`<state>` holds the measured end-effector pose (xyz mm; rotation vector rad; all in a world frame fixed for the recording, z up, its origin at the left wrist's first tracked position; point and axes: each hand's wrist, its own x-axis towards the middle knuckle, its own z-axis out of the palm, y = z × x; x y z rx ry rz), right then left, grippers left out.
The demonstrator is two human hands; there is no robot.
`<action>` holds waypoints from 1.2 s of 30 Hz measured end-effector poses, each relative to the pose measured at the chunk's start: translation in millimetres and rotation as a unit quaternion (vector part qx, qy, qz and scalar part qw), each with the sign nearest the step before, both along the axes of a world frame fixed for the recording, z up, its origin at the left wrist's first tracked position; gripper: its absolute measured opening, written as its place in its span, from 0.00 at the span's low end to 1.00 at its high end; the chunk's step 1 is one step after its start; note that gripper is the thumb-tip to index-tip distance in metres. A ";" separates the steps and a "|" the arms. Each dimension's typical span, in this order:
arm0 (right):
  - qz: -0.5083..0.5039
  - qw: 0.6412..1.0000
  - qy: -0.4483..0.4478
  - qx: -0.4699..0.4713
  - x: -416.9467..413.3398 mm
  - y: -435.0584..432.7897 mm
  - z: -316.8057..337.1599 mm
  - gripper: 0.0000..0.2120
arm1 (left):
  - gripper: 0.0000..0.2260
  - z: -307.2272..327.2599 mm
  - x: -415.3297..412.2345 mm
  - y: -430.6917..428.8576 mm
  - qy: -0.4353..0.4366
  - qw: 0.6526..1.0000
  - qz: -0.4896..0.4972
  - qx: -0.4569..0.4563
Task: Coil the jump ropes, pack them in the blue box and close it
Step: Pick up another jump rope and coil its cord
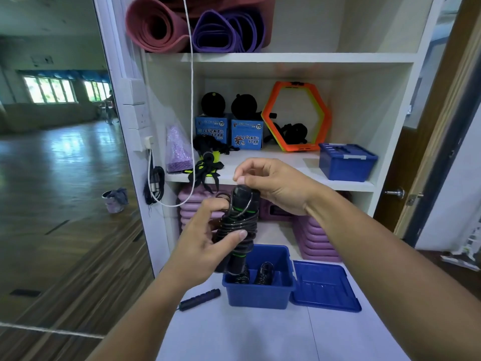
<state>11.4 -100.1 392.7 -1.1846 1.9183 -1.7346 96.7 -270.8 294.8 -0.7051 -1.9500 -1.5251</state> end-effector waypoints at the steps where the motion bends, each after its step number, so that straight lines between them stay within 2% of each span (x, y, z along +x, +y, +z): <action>1: -0.011 1.000 -0.005 -0.018 0.8 -0.3 -3.0 0.07 | 0.17 0.2 -0.5 3.4 -0.008 1.000 -0.009 0.019; 10: -0.056 0.998 -0.030 0.011 6.4 9.1 -17.6 0.08 | 0.21 -7.4 -3.6 16.9 -0.028 0.998 -0.024 0.060; 14: -0.066 0.997 -0.030 0.014 7.6 11.2 -16.5 0.09 | 0.32 -4.6 -3.5 21.8 -0.051 0.995 -0.033 0.081; 17: -0.076 0.997 -0.027 0.010 10.8 11.6 -20.1 0.10 | 0.38 0.1 -0.6 25.0 -0.073 0.994 -0.043 0.064; 22: -0.107 0.994 -0.019 0.002 13.5 7.8 -33.2 0.11 | 0.35 0.5 1.2 28.4 -0.078 0.996 -0.036 0.028; 28: -0.161 0.987 -0.005 -0.018 13.7 1.7 -51.3 0.12 | 0.34 0.8 -5.3 24.2 -0.093 0.995 -0.008 0.030; 36: -0.145 0.989 -0.012 -0.034 16.4 1.9 -48.2 0.13 | 0.30 5.5 -6.7 27.0 -0.090 0.994 0.010 0.056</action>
